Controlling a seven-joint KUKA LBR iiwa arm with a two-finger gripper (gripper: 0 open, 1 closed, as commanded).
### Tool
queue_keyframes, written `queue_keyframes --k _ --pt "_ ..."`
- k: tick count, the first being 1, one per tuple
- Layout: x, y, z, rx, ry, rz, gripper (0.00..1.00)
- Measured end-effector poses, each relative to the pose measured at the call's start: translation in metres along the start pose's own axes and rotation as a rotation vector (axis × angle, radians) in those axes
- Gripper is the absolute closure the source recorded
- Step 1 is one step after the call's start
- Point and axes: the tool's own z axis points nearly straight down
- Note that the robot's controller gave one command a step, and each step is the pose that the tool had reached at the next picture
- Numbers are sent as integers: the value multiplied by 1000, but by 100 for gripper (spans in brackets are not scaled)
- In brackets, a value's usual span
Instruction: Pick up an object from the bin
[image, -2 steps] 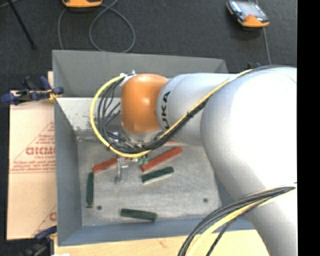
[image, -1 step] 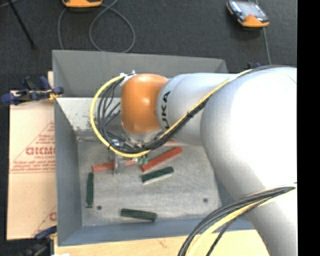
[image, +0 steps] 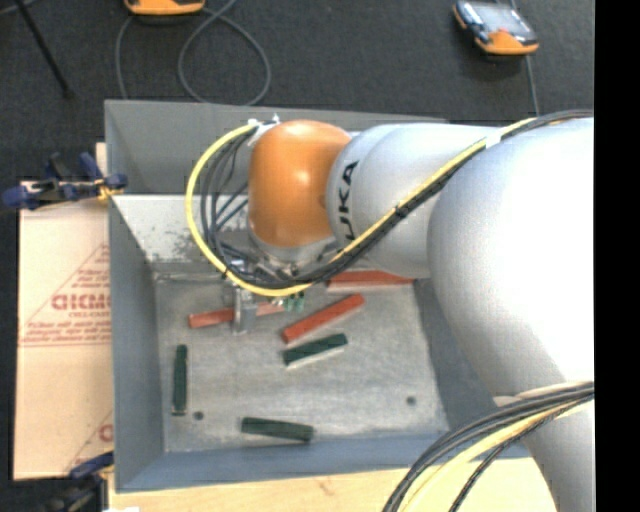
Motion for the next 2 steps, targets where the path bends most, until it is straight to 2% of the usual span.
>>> queue_keyframes --k 1,2 --pt "-2 0 -33 1 2 1 100" --pt "-4 -1 -42 1 3 1 100"
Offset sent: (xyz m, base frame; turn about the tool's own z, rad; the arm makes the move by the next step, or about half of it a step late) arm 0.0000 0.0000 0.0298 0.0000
